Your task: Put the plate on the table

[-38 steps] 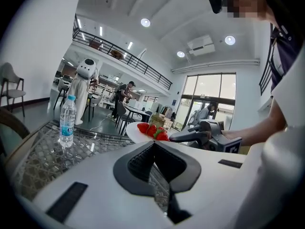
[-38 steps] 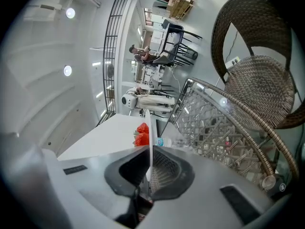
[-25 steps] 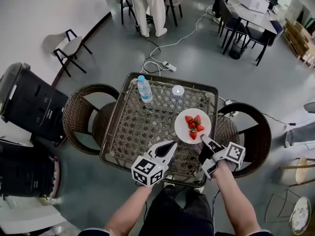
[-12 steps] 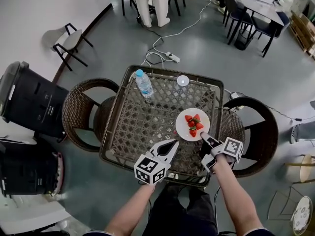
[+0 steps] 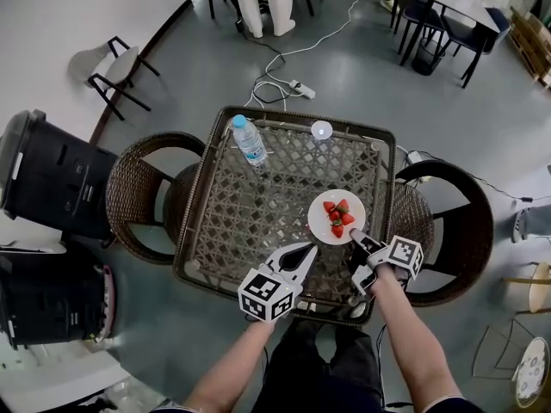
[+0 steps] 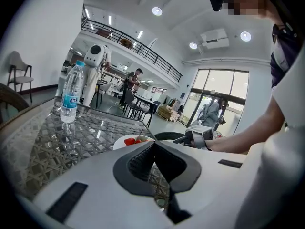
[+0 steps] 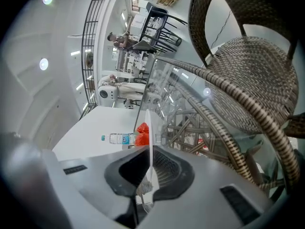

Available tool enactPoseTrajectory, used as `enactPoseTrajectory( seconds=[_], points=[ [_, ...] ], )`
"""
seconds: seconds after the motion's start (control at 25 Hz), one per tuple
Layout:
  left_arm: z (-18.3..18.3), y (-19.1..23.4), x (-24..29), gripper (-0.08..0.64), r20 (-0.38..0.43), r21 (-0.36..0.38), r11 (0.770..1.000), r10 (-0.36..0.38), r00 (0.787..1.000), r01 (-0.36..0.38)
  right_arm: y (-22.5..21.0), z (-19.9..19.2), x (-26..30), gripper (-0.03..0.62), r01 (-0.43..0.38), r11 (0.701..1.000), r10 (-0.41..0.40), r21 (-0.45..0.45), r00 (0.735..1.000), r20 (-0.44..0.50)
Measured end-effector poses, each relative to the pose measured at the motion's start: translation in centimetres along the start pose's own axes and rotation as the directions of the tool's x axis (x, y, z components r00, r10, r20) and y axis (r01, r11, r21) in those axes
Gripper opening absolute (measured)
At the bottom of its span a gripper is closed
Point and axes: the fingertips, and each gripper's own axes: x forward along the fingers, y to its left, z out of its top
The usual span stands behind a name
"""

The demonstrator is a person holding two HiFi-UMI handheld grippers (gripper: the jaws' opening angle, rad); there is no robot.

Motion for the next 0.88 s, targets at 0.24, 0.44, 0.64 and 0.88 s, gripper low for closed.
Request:
enactPoseTrajectory(
  seconds=[0.24, 0.44, 0.64, 0.88],
  points=[
    [-0.5, 0.1, 0.4, 0.006, -0.013, -0.007, 1.000, -0.006, 1.000, 0.006, -1.5, 0.2, 0.3, 0.017, 0.035, 0.999, -0.035, -0.001, 0.999, -0.002],
    [-0.5, 0.2, 0.6, 0.006, -0.019, -0.007, 1.000, -0.009, 1.000, 0.009, -1.9, 0.3, 0.4, 0.017, 0.046, 0.999, -0.046, -0.002, 0.999, -0.001],
    [-0.6, 0.3, 0.9, 0.006, -0.024, -0.003, 1.000, -0.012, 1.000, 0.012, -2.4, 0.5, 0.7, 0.017, 0.044, 0.999, -0.044, -0.004, 0.999, -0.004],
    [-0.5, 0.2, 1.1, 0.006, -0.027, -0.004, 1.000, -0.020, 0.999, 0.020, -3.2, 0.7, 0.8, 0.018, 0.106, 0.994, -0.106, -0.021, 0.994, 0.003]
  ],
)
